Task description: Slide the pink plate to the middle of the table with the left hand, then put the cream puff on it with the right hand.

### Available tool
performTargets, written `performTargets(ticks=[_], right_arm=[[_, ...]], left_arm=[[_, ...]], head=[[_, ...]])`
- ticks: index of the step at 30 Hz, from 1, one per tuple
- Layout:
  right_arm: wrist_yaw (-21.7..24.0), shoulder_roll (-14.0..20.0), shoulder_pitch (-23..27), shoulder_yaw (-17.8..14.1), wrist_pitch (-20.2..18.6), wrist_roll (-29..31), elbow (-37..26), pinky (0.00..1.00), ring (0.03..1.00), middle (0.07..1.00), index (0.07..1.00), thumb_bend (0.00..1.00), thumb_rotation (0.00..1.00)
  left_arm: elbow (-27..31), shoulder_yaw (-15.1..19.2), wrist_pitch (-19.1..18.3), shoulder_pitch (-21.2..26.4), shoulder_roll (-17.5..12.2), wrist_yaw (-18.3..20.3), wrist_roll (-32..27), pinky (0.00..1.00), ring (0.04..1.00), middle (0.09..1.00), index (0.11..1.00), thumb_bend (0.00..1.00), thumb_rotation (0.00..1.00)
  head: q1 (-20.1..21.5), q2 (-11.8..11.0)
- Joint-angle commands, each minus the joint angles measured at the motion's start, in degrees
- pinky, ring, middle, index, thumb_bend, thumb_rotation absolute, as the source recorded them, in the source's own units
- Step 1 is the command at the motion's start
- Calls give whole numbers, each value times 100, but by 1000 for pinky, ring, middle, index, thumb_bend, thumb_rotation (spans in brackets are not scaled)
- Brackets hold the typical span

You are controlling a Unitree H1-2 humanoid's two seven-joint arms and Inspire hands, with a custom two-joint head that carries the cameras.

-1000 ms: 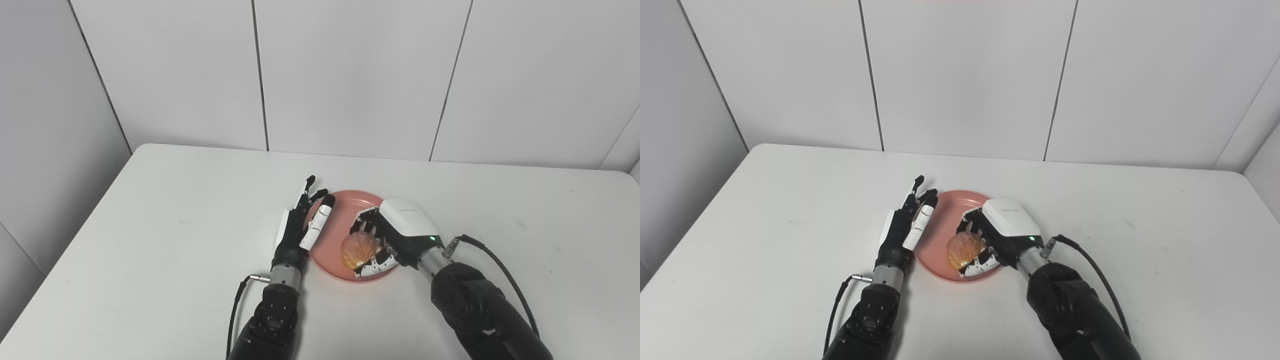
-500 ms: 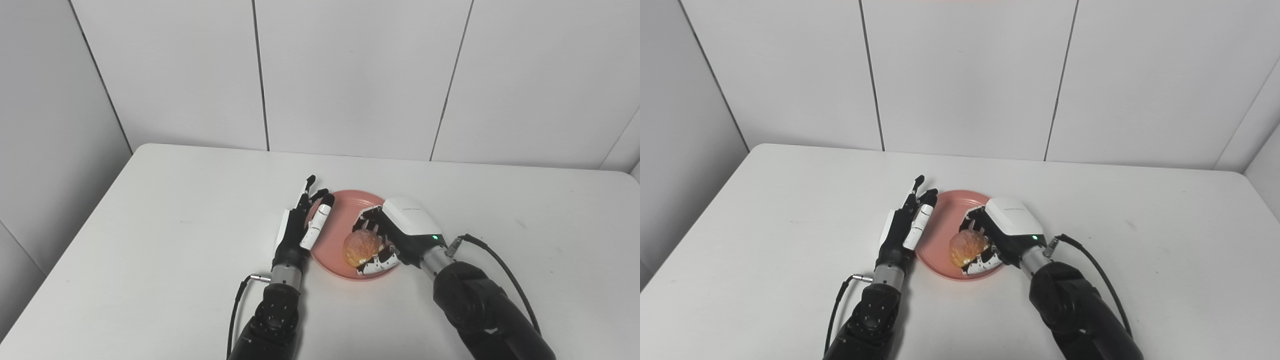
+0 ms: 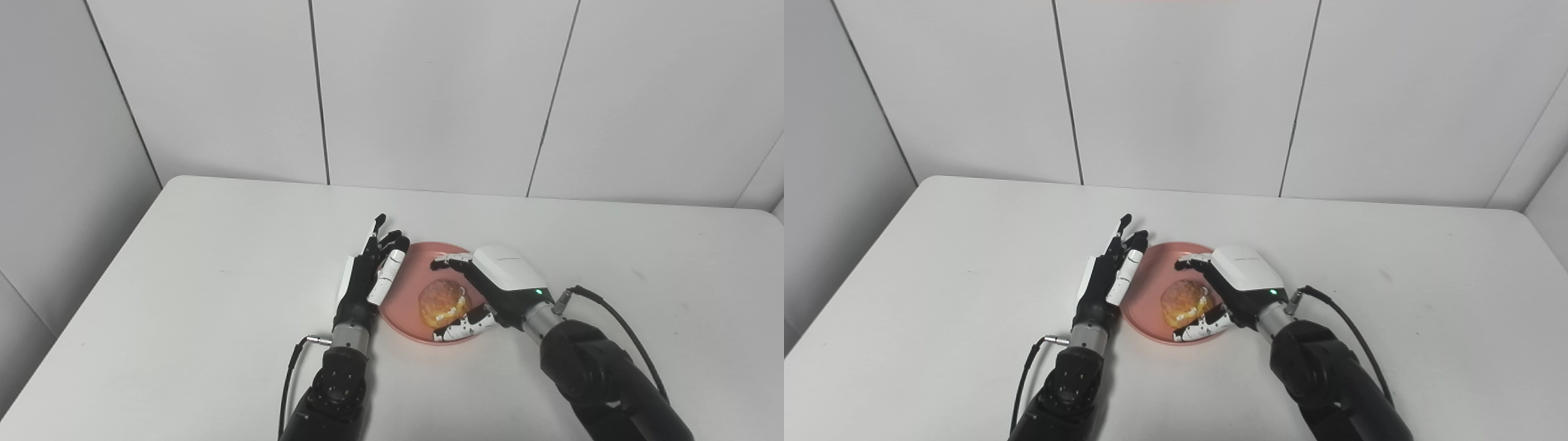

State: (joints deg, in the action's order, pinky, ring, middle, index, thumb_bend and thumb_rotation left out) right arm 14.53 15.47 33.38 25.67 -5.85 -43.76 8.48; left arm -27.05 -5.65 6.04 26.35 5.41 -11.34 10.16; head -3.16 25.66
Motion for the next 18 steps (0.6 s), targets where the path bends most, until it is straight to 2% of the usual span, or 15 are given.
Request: performTargets(ticks=[1, 5, 10, 12, 13, 15, 17, 18], right_arm=[[-54, 57, 168, -91, 159, 21, -234, 754, 816, 824, 793, 1000, 424], [-80, 78, 117, -146, 158, 69, -361, 718, 809, 824, 804, 1000, 410], [-236, 78, -7, -358, 236, 227, -644, 688, 826, 838, 804, 1000, 399], [-446, 47, -68, -514, 427, 411, -705, 681, 814, 834, 809, 1000, 445], [-618, 16, -105, -601, 561, 507, -706, 655, 798, 831, 833, 1000, 527], [-989, -87, -178, -784, 869, 707, -635, 617, 786, 850, 871, 993, 699], [-1412, -241, -257, -1011, 1260, 987, -479, 616, 790, 859, 878, 987, 739], [-1581, -306, -287, -1108, 1430, 1114, -403, 661, 809, 871, 891, 956, 787]], left_arm=[[-269, -97, -219, -185, 131, 162, -16, 797, 833, 857, 941, 741, 956], [-261, -107, -228, -188, 133, 167, -8, 796, 834, 855, 942, 735, 967], [-251, -77, -217, -199, 134, 207, -79, 796, 838, 863, 943, 731, 956], [-270, -62, -180, -197, 125, 234, -116, 808, 853, 870, 945, 731, 957], [-292, -54, -151, -191, 120, 239, -129, 830, 878, 895, 945, 726, 955], [-298, -46, -146, -193, 119, 235, -150, 828, 870, 896, 943, 724, 946], [-287, -40, -168, -202, 131, 222, -162, 821, 858, 885, 943, 723, 940], [-289, -38, -167, -204, 136, 215, -171, 826, 847, 872, 946, 729, 928]], head=[[-16, 8], [-14, 16], [-13, 22], [-4, 21], [5, 20], [19, 21], [28, 19], [28, 19]])
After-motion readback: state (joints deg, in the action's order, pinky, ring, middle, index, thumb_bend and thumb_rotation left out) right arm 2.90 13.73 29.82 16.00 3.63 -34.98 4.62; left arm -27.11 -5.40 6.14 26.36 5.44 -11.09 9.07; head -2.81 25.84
